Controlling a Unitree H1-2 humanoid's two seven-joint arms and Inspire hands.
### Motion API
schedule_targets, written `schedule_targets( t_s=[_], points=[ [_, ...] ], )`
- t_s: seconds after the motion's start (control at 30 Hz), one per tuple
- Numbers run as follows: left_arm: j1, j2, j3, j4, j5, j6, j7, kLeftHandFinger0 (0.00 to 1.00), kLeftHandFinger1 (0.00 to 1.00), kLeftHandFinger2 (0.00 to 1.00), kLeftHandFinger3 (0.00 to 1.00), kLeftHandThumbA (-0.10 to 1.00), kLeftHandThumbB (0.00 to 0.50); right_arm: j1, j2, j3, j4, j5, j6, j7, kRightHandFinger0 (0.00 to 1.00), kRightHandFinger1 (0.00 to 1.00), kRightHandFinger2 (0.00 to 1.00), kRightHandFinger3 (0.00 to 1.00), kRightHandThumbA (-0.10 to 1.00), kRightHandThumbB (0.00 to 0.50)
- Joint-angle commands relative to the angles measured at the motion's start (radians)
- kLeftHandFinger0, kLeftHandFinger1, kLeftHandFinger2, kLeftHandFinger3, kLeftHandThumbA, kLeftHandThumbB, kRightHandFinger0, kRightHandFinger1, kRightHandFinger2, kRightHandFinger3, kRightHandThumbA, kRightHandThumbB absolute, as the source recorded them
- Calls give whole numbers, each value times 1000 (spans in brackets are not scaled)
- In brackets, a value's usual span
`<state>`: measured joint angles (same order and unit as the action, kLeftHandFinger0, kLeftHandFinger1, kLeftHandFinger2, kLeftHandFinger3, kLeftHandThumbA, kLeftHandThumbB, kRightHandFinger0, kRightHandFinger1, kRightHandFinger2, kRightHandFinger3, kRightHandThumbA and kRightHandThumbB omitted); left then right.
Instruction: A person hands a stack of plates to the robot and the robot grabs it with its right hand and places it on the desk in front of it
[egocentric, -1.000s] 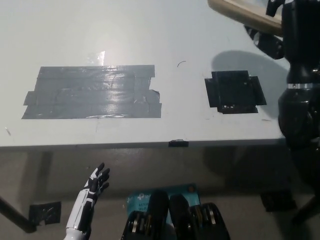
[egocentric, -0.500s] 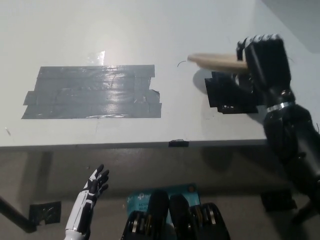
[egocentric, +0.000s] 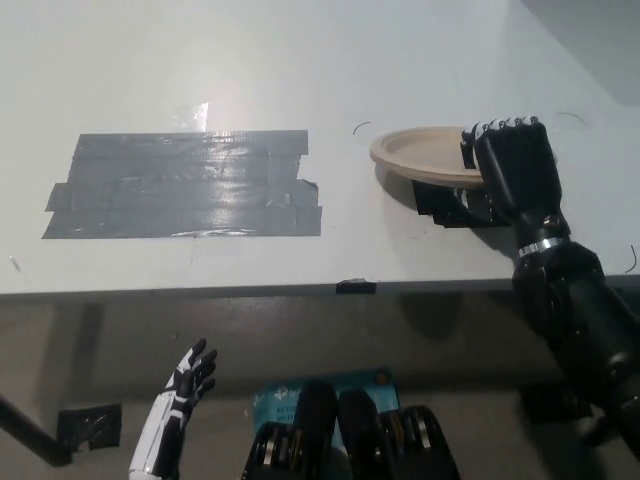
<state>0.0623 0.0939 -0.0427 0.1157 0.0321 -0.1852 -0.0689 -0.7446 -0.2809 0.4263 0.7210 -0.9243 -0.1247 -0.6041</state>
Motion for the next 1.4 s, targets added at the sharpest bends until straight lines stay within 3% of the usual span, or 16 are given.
schedule_targets(
  t_s=[0.0,0.03,0.07,0.1,0.13,0.23,0.33,0.5,0.63,0.77,0.87,1.0,1.1,1.23,1.33,1.37],
  points=[
    [14,0,-3,-23,0,-18,-4,1000,1000,1000,1000,1000,220,18,-15,-19,-130,89,92,273,329,421,512,655,641,194],
    [15,0,-2,-22,-5,-18,-6,1000,1000,1000,1000,1000,224,27,-22,-28,-175,147,119,394,604,734,911,1000,649,269],
    [16,0,-2,-21,-4,-18,-6,1000,1000,1000,1000,1000,221,29,-29,-28,-201,180,137,466,784,945,1000,1000,676,288],
    [16,1,-3,-21,-3,-17,-7,1000,1000,1000,1000,1000,218,30,-41,-28,-230,227,148,551,983,1000,1000,1000,671,343],
    [16,1,-4,-20,-2,-19,-6,1000,1000,1000,1000,1000,215,31,-55,-32,-266,297,164,645,1000,1000,1000,1000,636,371],
    [20,-2,-2,-23,-6,-15,-6,1000,1000,1000,1000,1000,210,38,-97,-27,-385,425,209,834,1000,1000,1000,1000,570,496],
    [15,-6,0,-24,-16,-12,-8,1000,1000,1000,1000,1000,206,45,-145,-3,-554,488,278,958,1000,1000,1000,1000,520,500],
    [15,-3,-2,-24,-26,-17,-18,1000,1000,993,1000,1000,196,53,-229,27,-820,650,398,1124,1000,1000,1000,1000,686,500],
    [17,-5,0,-36,-32,3,-19,1000,1000,991,1000,1000,204,46,-289,40,-987,746,498,1206,1000,1000,1000,1000,731,500],
    [20,-6,2,-38,-37,10,-20,1000,1000,981,1000,1000,200,29,-357,17,-1159,970,564,1248,1000,1000,1000,1000,749,500],
    [15,-4,3,-35,-37,4,-21,1000,1000,979,1000,1000,202,21,-391,-36,-1250,1162,595,1231,1000,1000,1000,1000,698,500],
    [6,-4,4,-38,-37,17,-21,1000,1000,997,1000,1000,228,7,-448,-134,-1391,1368,586,1134,1000,1000,1000,1000,778,500],
    [0,-1,3,-32,-36,10,-22,1000,1000,1000,1000,1000,232,-9,-534,-198,-1529,1382,582,1026,1000,1000,1000,1000,813,500],
    [0,1,0,-32,-22,8,-18,1000,1000,1000,1000,1000,264,-8,-624,-226,-1642,1436,595,879,1000,1000,1000,1000,767,500],
    [-13,8,7,-27,-25,-2,-19,1000,1000,1000,1000,1000,286,41,-616,-279,-1671,1396,530,809,1000,1000,1000,1000,794,489],
    [-15,13,8,-29,-29,-2,-24,1000,1000,1000,1000,1000,298,104,-589,-277,-1671,1334,481,778,1000,1000,1000,1000,875,438]
  ],
)
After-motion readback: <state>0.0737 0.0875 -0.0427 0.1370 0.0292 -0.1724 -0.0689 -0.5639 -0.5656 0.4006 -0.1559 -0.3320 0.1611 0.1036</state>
